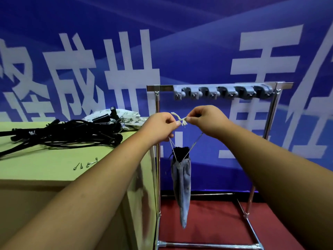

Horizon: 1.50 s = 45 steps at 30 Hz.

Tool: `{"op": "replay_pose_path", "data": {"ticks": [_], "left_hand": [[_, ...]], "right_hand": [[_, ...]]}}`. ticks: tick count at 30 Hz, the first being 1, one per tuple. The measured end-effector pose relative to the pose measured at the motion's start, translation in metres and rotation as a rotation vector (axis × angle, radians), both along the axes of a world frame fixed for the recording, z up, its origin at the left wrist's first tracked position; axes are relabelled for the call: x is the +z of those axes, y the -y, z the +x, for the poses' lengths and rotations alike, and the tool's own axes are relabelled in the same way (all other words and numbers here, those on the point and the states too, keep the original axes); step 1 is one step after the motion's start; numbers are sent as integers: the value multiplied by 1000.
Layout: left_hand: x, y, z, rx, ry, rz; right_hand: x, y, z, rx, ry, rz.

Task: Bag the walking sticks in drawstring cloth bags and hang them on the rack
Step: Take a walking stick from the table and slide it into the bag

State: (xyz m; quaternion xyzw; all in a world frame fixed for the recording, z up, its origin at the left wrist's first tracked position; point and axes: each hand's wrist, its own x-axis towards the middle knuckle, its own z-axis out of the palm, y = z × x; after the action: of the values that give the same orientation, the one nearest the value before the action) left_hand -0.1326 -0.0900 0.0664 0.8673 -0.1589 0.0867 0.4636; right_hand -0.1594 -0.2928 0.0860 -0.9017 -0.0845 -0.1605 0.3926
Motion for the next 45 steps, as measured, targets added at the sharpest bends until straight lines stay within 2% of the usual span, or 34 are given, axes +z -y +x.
{"op": "replay_pose_path", "data": {"ticks": [8,11,15,18,22,24,32,38,45], "left_hand": [[36,11,76,89,79,-21],[45,17,99,125,172,-45],[54,27,124,213,210,-76],[54,38,137,265,132,-150],[42,46,148,296,-76,-284],[32,45,148,278,-132,-316],[11,38,132,203,-132,-137],[27,14,86,142,-240,-142],[38,-33,6,85,-266,-105]], "right_hand": [[24,-3,86,-134,230,-44],[35,-4,113,-159,287,-36],[45,-7,137,-214,352,-141],[45,-11,153,-240,318,-239],[33,-18,158,-270,256,-512],[25,-22,154,-251,213,-550],[8,-21,134,-225,107,-436],[21,-21,96,-198,34,-388],[24,-50,29,-127,-51,-458]]}}
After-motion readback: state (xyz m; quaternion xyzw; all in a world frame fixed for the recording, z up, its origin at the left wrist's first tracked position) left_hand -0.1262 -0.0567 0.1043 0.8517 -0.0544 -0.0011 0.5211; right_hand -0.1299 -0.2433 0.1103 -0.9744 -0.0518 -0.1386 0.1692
